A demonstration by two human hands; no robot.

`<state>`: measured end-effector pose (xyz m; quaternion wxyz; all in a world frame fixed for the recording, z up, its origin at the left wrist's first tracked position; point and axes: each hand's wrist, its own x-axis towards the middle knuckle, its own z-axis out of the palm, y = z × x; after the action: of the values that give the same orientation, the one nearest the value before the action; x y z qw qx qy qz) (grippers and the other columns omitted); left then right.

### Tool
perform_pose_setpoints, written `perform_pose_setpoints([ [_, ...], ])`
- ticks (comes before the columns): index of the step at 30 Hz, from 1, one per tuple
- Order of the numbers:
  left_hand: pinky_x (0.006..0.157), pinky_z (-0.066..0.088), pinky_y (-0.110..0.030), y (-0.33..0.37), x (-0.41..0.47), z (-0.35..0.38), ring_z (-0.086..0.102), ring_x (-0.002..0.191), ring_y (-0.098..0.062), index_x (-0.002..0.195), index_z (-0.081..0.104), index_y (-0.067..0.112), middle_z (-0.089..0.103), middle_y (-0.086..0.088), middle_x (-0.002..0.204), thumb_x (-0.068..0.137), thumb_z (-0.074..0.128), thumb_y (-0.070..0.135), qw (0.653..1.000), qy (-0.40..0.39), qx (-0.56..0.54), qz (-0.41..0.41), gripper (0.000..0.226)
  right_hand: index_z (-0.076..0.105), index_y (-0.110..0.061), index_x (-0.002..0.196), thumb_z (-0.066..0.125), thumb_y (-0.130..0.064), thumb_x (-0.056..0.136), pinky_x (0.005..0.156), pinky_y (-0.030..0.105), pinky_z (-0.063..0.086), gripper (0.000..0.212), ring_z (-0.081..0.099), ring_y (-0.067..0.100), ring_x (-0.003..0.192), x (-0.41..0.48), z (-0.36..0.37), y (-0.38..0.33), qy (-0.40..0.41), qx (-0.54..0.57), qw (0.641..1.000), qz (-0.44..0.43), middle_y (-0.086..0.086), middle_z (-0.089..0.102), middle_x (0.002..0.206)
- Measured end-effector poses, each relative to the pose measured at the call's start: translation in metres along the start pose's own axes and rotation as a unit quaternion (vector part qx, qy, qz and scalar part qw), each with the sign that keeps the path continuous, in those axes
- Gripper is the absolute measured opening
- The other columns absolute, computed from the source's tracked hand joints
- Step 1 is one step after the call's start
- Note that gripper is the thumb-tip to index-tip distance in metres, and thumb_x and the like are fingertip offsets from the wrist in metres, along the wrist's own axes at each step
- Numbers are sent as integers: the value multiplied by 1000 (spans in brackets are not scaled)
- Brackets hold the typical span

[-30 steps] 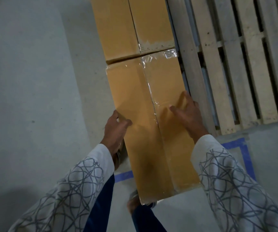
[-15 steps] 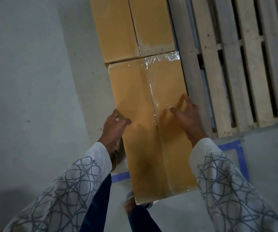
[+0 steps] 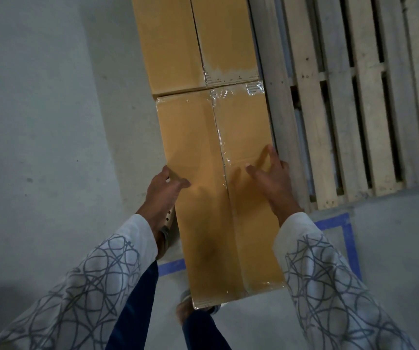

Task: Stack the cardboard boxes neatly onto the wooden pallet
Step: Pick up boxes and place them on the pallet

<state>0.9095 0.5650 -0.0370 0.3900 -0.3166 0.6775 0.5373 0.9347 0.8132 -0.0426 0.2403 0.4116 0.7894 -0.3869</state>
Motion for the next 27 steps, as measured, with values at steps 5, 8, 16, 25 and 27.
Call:
perform_pose_setpoints([
  [5,106,51,-52,0,2,2,61,122,-27,149,51,24,62,2,140,88,74,23,1000,5,-10,-3,65,9,-50,160,71,-55,89,115,68,33,94,29,41,149,0,0,-2,-11,-16,1000,4,4,17,167],
  [8,104,52,-48,0,1,4,61,120,-26,149,51,23,63,2,138,93,70,18,1000,2,-13,-2,59,9,-47,161,72,-53,90,117,65,33,96,28,40,150,0,-1,-2,-19,-24,1000,2,3,16,168],
  [16,77,52,-30,5,0,6,64,109,-18,146,54,26,67,4,129,93,68,13,1000,16,-18,11,56,13,-32,164,73,-53,89,119,67,23,98,22,37,154,2,-3,-17,-7,-73,997,0,2,15,170],
  [25,79,56,-38,70,42,-7,62,106,-11,146,46,38,61,18,127,93,66,18,996,34,-20,82,60,18,-28,164,72,-40,92,118,64,29,91,33,37,149,53,-9,-85,56,7,996,-62,9,28,165],
  [27,66,55,-33,84,54,-10,63,102,-11,142,49,38,64,15,126,94,64,14,997,31,-24,72,56,20,-31,163,71,-41,93,117,62,33,88,35,37,147,64,-9,-95,54,8,996,-68,10,29,163],
])
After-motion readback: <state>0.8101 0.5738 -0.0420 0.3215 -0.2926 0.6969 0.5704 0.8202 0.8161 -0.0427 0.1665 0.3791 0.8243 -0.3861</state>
